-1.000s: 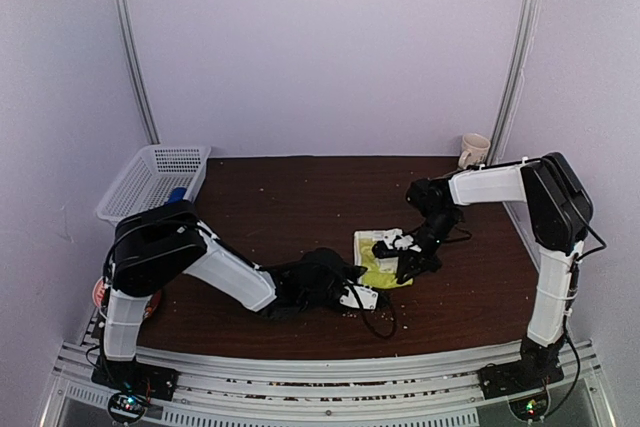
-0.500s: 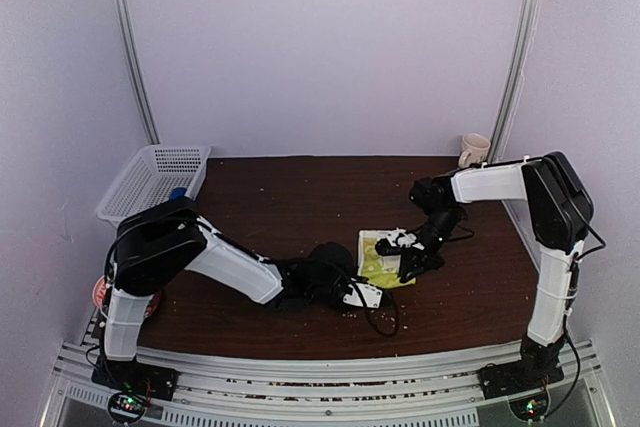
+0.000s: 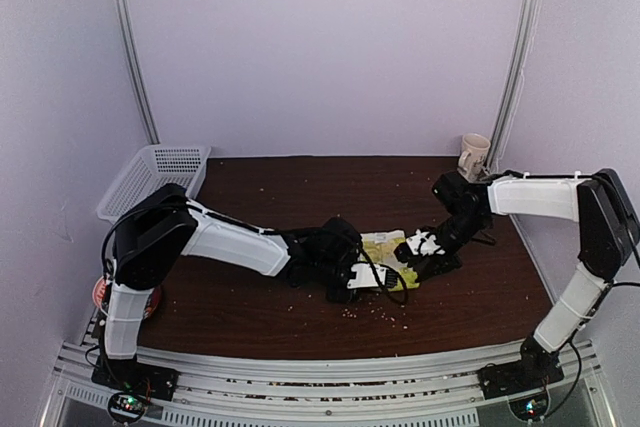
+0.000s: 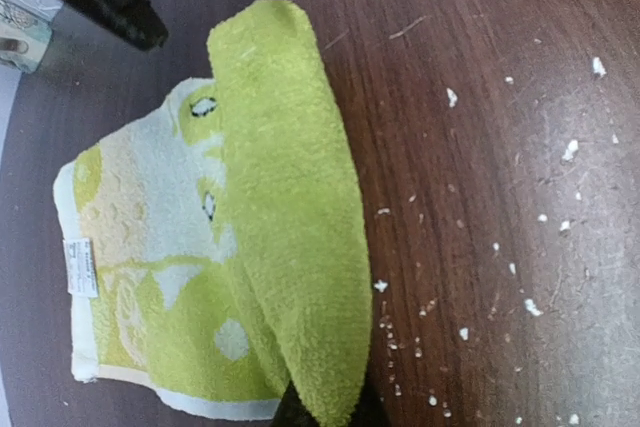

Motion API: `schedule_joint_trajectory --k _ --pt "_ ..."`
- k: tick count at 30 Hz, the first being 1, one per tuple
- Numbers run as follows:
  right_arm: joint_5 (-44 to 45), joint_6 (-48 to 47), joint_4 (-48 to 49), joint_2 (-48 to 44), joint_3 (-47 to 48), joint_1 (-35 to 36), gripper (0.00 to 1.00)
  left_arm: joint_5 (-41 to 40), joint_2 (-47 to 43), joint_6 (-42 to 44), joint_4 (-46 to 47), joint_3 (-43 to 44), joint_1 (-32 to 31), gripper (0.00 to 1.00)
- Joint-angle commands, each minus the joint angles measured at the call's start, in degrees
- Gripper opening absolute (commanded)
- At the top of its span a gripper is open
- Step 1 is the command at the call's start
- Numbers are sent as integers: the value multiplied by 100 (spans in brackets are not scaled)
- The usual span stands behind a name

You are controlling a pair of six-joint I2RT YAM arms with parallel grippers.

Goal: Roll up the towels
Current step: Roll the towel at the center of the board.

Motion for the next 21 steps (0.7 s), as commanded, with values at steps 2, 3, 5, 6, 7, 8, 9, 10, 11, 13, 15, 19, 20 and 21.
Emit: schedule_joint_trajectory --k 2,3,5,6,7,8,9,10,11,13,15,19,20,21 --pt "230 -684 964 -722 -806 -54 45 1148 234 -875 -1148 352 278 0" --pt "258 -835 1132 -857 -977 -58 46 1322 262 -977 -1229 422 339 0" --pt "326 -1023 1542 -1118 -1338 -67 49 1717 292 -1175 -1290 511 471 0" --pt "360 -1119 1739 -1248 -1497 -67 50 1842 299 -1298 -1293 539 531 0" --pt "378 -1170 1932 -1360 -1670 -67 51 1976 306 -1392 -1294 562 578 0" --pt "353 -1165 2170 -1461 -1868 -67 52 2091 327 -1457 -1317 580 618 0" --pt "295 -1094 2371 -1541 -1977 -67 54 2235 340 -1525 -1334 603 647 0" --pt "228 -1071 2536 -1601 -2071 -67 55 2291 356 -1594 -1337 616 674 0" --pt "139 -1041 2660 -1633 -2129 -67 56 2344 379 -1656 -1348 641 696 0" --pt "-36 -847 2912 -1651 -2241 -67 57 2459 455 -1783 -1368 698 744 0" --pt "-169 -674 3135 -1629 -2309 -67 59 2516 540 -1911 -1386 742 785 0" --pt "-325 -449 3349 -1520 -2387 -48 60 2649 671 -1996 -1485 850 820 0" --pt "-327 -361 3408 -1492 -2392 -31 60 2654 702 -2029 -1513 890 827 0" --pt "-299 -227 3517 -1467 -2393 -6 60 2689 732 -2052 -1557 932 827 0"
